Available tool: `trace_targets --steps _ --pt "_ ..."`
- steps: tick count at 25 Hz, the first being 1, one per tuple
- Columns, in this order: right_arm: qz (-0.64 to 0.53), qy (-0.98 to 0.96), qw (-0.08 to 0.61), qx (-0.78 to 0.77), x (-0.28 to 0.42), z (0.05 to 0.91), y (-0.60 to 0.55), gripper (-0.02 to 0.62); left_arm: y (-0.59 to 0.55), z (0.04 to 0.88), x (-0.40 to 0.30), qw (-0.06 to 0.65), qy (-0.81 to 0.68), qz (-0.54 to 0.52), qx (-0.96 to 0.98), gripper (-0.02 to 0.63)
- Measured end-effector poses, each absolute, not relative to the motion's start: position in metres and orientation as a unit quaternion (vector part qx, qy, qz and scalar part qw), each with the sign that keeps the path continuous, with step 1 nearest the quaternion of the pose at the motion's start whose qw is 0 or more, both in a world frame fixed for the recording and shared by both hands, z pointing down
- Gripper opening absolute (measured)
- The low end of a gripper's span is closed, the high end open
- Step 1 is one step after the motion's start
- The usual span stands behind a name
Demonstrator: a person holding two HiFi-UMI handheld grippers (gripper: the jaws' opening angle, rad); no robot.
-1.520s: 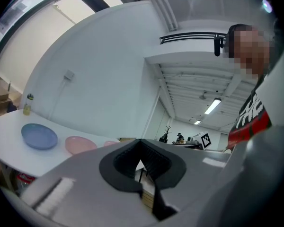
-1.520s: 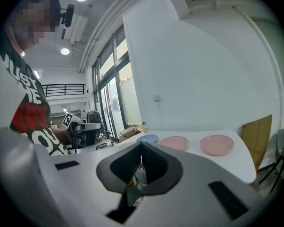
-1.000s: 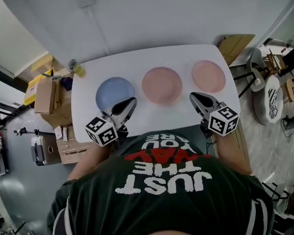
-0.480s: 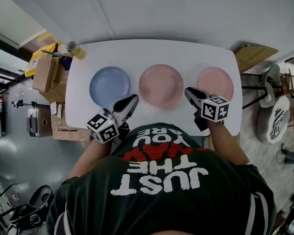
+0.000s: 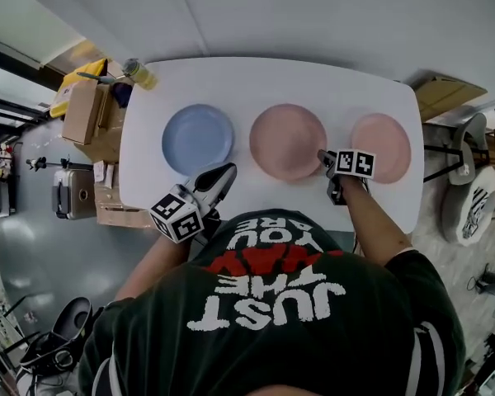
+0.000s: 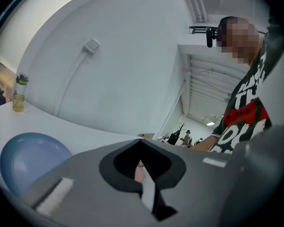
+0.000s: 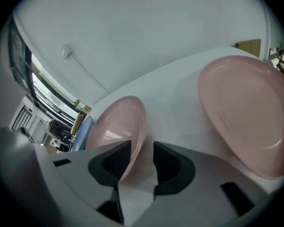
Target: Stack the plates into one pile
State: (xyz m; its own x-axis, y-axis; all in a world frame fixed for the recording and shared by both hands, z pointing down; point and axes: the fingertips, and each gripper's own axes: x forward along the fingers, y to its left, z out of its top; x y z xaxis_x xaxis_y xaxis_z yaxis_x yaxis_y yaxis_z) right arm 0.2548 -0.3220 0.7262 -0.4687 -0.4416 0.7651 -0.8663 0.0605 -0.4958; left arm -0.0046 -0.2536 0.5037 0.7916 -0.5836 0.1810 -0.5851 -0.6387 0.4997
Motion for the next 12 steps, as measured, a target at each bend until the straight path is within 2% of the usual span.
trace_targets --steps 4,5,7,12 --pt "0.516 -0.684 0.206 0.473 0.248 0.744 -0.326 0.116 -0.255 0.51 -0.022 0.283 -0.323 0.009 0.903 0.008" --pt "0.526 -0.678 0.192 0.477 0.248 0.744 -0.328 0.074 -0.255 0.511 -0.027 0.283 -0.324 0.009 0.903 0.008" --pt "0.55 -0.66 0.16 0.486 0.248 0.743 -0.33 0.029 -0.253 0.512 -0.038 0.283 -0.33 0.006 0.9 0.008" --pt "0.565 -0.662 0.131 0.475 0.239 0.716 -0.333 0.018 -0.247 0.51 -0.072 0.281 -0.36 -0.013 0.89 0.007"
